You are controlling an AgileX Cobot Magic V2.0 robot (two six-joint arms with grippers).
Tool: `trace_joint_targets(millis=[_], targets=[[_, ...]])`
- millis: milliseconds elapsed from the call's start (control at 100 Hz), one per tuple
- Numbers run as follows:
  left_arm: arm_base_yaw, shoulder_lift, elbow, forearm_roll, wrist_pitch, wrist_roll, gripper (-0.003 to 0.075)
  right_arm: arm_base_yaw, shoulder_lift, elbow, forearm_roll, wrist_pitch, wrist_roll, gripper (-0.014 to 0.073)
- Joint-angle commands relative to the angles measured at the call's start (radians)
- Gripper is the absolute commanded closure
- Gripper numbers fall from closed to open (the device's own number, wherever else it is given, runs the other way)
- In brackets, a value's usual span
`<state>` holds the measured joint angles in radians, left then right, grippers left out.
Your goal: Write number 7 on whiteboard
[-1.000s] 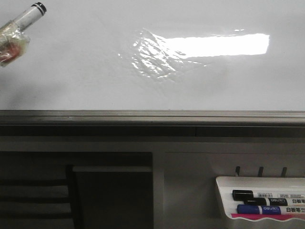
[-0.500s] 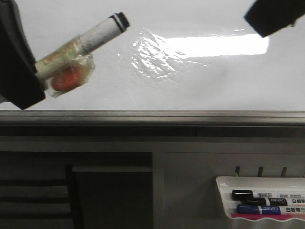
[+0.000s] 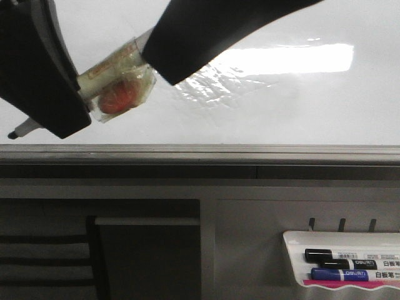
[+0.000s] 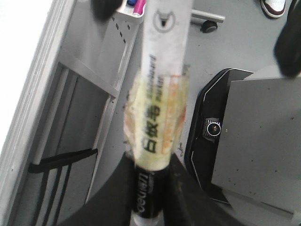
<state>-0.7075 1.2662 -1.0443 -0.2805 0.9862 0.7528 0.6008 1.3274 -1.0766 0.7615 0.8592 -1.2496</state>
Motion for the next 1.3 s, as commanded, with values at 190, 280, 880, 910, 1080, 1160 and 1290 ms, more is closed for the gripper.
trace_joint_targets(millis=[190,280,880,910,1080,1160,1290], targets=[[-0.007,-0.018,-0.031,-0.022,-0.057,0.104,0.0741,0.021,0.020,-0.034,0.125,-0.063,-0.063,0.0139],[-0.007,-0.018,-0.031,-0.020,-0.061,0.104,0.0741,0.021,0.027,-0.034,0.141,-0.063,-0.064,0.0204],[-0.007,-0.018,-0.031,-0.014,-0.063,0.104,0.0707,0.021,0.027,-0.034,0.147,-0.038,-0.064,0.0594],[-0.007,-0.018,-0.031,-0.014,-0.067,0.104,0.0675,0.021,0.027,-0.034,0.147,-0.038,-0.064,0.0610],[-0.007,-0.028,-0.038,-0.002,-0.103,0.081,0.0417,0.021,0.027,-0.034,0.143,-0.037,-0.064,0.0638],[-0.007,-0.053,-0.059,0.024,-0.122,-0.022,0.0389,0.021,0.015,-0.034,0.097,-0.042,-0.013,0.0638],[0.019,-0.139,-0.062,0.072,-0.124,-0.130,0.0389,0.021,-0.039,-0.034,-0.113,-0.071,0.203,0.0638]])
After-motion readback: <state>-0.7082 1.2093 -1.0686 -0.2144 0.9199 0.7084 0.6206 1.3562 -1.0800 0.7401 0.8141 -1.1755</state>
